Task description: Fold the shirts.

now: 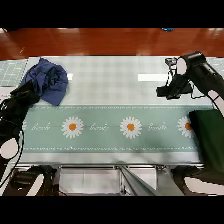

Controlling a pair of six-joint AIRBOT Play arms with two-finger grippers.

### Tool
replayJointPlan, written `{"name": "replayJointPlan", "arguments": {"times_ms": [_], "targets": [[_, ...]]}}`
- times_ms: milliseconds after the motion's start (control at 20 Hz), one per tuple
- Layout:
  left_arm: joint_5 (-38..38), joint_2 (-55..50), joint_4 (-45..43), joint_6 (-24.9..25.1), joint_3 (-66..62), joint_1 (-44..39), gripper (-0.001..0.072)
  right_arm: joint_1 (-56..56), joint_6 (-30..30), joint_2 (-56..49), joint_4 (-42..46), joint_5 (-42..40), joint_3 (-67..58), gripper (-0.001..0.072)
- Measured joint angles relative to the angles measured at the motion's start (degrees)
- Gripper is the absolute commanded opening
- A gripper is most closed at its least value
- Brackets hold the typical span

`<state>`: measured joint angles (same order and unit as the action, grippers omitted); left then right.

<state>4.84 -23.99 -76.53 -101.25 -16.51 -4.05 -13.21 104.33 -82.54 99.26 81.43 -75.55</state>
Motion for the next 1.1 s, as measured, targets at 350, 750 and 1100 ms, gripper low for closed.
{"name": "replayJointPlan", "arguments": {"times_ms": [350, 750, 1100], "targets": [[0.15, -0.11, 0.0, 0.0, 0.17, 0.0, 0.002, 0.0, -0.02, 0.0, 0.11, 0.02, 0.04, 0.0018], [0.33, -0.13, 0.0, 0.0, 0.17, 0.0, 0.002, 0.0, 0.0, 0.0, 0.24, -0.35, 0.04, 0.0018], [11.54, -1.7, 0.02, 0.04, -0.59, 0.26, 0.002, 0.0, -0.02, 0.0, 1.79, -11.78, -0.17, 0.0018]]}}
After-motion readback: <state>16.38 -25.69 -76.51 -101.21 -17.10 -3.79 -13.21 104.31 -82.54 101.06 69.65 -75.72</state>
